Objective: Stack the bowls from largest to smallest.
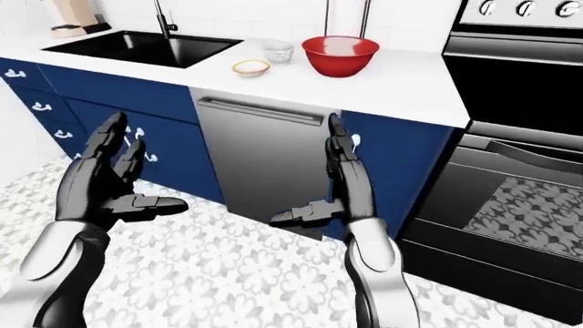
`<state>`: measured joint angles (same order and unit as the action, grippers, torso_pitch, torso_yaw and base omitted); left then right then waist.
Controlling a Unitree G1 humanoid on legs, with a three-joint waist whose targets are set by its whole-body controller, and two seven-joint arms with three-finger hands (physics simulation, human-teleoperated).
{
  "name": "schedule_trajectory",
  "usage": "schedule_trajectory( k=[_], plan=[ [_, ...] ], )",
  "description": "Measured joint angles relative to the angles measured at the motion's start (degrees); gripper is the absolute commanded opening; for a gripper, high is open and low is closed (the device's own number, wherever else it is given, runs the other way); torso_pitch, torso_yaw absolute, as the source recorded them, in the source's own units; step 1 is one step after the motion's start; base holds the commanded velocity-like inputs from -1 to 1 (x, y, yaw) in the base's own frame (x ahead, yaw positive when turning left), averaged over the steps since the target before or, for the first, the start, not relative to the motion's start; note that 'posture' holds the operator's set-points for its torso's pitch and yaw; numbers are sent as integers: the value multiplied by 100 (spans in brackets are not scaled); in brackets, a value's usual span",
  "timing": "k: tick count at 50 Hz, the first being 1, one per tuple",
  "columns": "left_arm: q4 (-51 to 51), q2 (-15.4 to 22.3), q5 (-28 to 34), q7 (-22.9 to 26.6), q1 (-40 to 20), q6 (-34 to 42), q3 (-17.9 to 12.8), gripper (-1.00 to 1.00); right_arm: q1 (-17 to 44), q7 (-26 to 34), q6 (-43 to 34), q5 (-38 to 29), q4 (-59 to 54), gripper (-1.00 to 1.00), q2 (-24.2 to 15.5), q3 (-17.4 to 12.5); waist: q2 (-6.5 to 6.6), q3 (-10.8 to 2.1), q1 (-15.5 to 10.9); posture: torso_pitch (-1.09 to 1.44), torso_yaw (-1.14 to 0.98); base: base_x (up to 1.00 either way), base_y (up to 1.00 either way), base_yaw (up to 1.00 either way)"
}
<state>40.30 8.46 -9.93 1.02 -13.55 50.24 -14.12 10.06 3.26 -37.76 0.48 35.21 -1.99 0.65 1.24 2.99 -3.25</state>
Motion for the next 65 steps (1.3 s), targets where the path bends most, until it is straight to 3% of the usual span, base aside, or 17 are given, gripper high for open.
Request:
schedule_trajectory(
  k=[6,9,15,20,21,23,26,31,34,35,38,40,42,47,51,56,65],
  plan=[
    [-111,-15,-117,-26,-63,35,240,100,9,29,-253,-139,184,100,-64,-227,-223,174,210,0,0,86,32,0],
    [-46,5,-215,-5,-136,37,205,100,44,30,-268,-205,358,100,-77,-254,-407,53,252,0,0,92,31,0],
    [-81,9,-338,-44,-100,169,191,100,79,65,-538,-307,471,100,-98,-254,-374,-150,310,0,0,92,31,0],
    [66,74,-407,-104,-254,144,134,100,276,100,-683,-318,854,100,-97,-213,9,-342,425,0,0,91,31,0],
    [70,96,-434,-103,-274,142,114,100,304,105,-714,-318,902,100,-88,-214,128,-333,398,0,0,84,32,0],
    [-39,129,-505,-121,-234,247,-12,100,230,132,-849,-310,906,100,-62,-143,159,-56,346,0,0,36,14,0],
    [-28,294,-626,-248,-395,585,-312,100,303,177,-1135,-286,1076,100,-78,-94,419,-148,290,0,0,6,4,0],
    [240,458,-868,-379,-611,595,-333,100,548,168,-1295,-340,1537,100,-135,-216,-42,12,304,0,0,0,5,0],
    [167,492,-989,-471,-759,841,-304,100,715,180,-1508,-326,1661,100,-221,-280,-456,101,428,0,0,0,23,0],
    [116,471,-1026,-505,-762,935,-271,100,738,184,-1594,-327,1639,100,-251,-313,-438,165,408,0,0,0,34,0],
    [124,536,-1120,-559,-759,1144,-234,100,791,181,-1856,-327,1644,100,-264,-379,-434,-4,483,0,0,0,34,0],
    [226,570,-1114,-592,-835,1081,-247,100,854,188,-1902,-274,1795,100,-275,-451,-361,-143,477,0,0,0,9,0],
    [411,590,-1109,-616,-918,975,-248,100,908,179,-1859,-180,1947,100,-281,-584,-224,-84,500,0,0,9,0,0],
    [275,573,-1103,-564,-870,921,-130,100,871,46,-1953,-19,2045,100,-312,-684,420,-35,420,0,0,33,0,0],
    [217,585,-1019,-578,-804,951,-286,100,906,36,-2119,168,2191,100,-368,-601,299,-118,398,0,0,2,0,0],
    [216,588,-1035,-610,-842,1028,-305,100,1006,-11,-2195,216,2221,100,-426,-597,-288,-116,273,0,0,2,14,0],
    [187,538,-1065,-490,-802,819,-91,100,1033,-143,-2279,281,2307,100,-499,-853,-76,-156,382,0,0,4,13,0]
  ],
)
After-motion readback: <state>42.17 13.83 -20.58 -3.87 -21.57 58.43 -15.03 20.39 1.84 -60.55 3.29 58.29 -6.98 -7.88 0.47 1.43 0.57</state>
